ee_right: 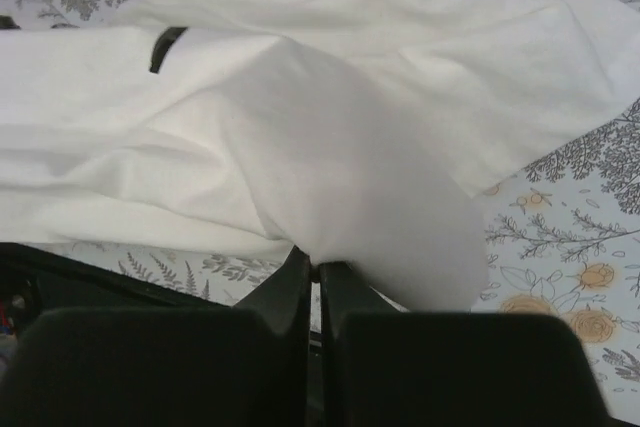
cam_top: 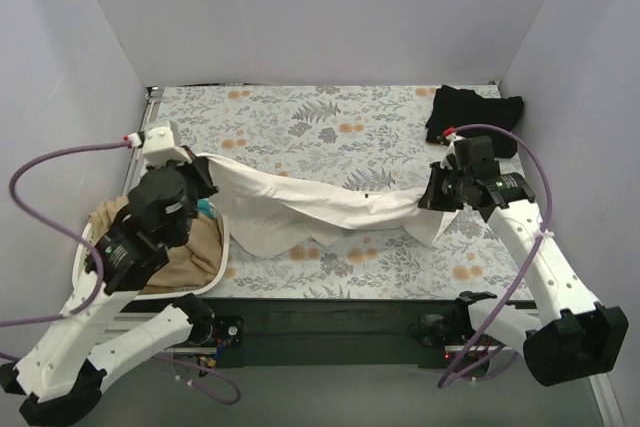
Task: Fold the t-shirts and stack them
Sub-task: Flatten the tshirt out
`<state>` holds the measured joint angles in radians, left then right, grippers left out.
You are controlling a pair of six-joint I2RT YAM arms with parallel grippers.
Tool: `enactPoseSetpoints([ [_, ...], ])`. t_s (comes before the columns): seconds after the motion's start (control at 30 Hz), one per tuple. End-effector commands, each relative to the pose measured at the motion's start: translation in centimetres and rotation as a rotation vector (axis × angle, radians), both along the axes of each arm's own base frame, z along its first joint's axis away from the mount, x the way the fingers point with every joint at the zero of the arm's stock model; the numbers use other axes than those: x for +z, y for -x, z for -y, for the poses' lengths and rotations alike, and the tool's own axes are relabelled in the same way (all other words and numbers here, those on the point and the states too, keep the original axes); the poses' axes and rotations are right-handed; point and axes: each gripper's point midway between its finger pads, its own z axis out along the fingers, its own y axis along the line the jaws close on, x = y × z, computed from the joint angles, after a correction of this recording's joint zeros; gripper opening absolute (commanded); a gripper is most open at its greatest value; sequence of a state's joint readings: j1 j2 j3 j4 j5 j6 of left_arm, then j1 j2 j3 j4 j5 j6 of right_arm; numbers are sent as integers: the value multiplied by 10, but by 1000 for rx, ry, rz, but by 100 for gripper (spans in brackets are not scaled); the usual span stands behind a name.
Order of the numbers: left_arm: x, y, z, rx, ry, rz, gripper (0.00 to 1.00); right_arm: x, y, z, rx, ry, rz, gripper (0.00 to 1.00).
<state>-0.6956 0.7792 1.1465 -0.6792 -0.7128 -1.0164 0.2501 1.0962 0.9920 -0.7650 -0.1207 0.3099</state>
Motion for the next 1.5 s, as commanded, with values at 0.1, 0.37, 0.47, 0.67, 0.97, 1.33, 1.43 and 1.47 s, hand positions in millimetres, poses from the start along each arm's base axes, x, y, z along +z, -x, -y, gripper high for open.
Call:
enactPoseSetpoints([
  [0.1, 39, 31, -29, -6, 59, 132, 0, 4, 73, -1, 81, -41, -192, 1],
  [0.37, 27, 35, -16, -94, 31, 95, 0, -12, 105, -2, 208, -38, -349, 1],
  [0.47, -4, 13, 7, -120, -33, -1, 0, -38, 82, -9, 244, -27, -412, 4],
  [0.67, -80, -59, 49, -147, -182, -218, 0, -65, -17, -47, 276, -159, -472, 4],
  [0.97, -133, -136, 16, -97, 18, -455, 0, -30, -150, -80, 173, -383, -306, 43],
  [1.33, -142, -132, 2, -82, 23, -467, 0, -4, -135, -55, 125, -328, -47, 52],
  [1.43, -139, -127, 2, -87, 29, -459, 0, -30, -101, -51, 143, -185, -49, 52],
  [1.47, -140, -126, 2, -89, 30, -460, 0, -32, -94, -48, 134, -132, -33, 52],
])
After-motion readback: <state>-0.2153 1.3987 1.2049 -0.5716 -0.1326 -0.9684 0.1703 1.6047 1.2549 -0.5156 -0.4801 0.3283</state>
